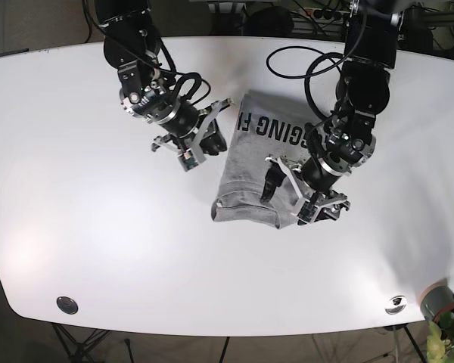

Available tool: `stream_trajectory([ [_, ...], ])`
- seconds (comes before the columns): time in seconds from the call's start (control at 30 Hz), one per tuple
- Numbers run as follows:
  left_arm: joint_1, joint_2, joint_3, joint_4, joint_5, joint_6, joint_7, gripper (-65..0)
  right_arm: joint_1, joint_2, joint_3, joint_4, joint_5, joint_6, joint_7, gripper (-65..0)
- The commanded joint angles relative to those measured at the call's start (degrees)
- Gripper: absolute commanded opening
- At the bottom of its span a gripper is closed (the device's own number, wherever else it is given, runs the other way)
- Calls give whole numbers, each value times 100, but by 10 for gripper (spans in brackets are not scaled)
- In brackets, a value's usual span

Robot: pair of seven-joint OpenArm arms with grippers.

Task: Fold the T-shirt properly
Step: 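Rotate the bundle with both grippers so the print faces up, then carry the grey bundle with the left gripper to the table's edge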

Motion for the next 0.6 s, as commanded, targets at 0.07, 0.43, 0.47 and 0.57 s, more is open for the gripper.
stream_trajectory([
  [0.07, 182, -35, 504, 55, 3, 883, -644, -86, -29, -22, 257, 226, 49, 52, 120, -569],
  [0.43, 429, -79, 1278, -1158, 12, 1516, -1356, -44, -38, 22, 1172, 182, 1376, 52, -56, -569],
  [0.47, 429, -88, 1269, -1298, 12, 1516, -1356, -44, -38, 74, 1233, 182, 1447, 52, -82, -569],
  [0.57, 429, -334, 1155, -1835, -32, 1516, -1365, -44, 6, 206, 1259, 182, 1526, 52, -91, -569],
])
